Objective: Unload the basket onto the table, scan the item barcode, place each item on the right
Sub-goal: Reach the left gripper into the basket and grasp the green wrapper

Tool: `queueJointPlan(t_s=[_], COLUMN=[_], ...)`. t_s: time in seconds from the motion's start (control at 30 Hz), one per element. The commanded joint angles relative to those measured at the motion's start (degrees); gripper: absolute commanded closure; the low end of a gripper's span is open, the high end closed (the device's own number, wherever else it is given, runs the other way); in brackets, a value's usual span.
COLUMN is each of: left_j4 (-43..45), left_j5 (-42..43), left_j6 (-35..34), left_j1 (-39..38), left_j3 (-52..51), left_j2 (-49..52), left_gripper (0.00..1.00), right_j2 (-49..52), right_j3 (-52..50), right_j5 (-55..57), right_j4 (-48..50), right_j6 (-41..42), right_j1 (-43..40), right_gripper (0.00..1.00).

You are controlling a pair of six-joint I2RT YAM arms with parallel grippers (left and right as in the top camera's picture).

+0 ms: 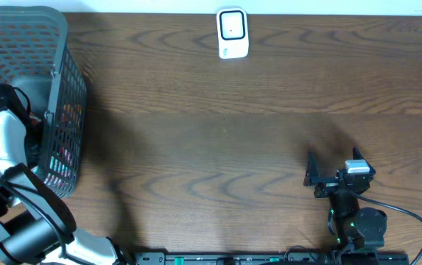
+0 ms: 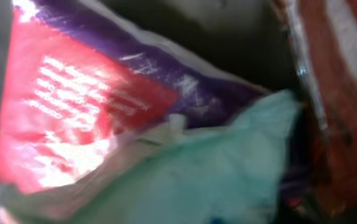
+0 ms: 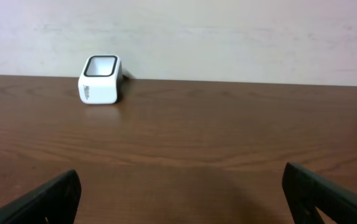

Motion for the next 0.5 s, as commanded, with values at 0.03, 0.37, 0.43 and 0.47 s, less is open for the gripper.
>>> queueJointPlan(t_s=[0.03,0.37,0.43,0.47], left_j4=[0.2,0.1,1.9,3.1], left_j5=[-4.1,-5.4,-5.4,-5.4], left_j6=[-0.5,-0.5,-0.5,-0.5], left_j1=[0.0,0.0,0.0,0.0], left_j3=[0.9,7.1,7.4,7.4], left_j2=[-0.4,-10.1,-13.1,-14.7], left_gripper=[0.7,0.92,0.92,0.92], right_j2=[-0.1,-0.1,-0.1,-0.1], right_j3=[0.0,0.0,0.0,0.0], right_j5=[-0.3,-0.3,-0.3,-0.3], right_j4=[-0.2,-0.2,-0.2,-0.2], right_j6=[-0.4,-0.4,-0.4,-0.4], right_j1=[-0.1,-0.1,-0.1,-0.1], right_gripper=[0.01,0.01,0.01,0.01])
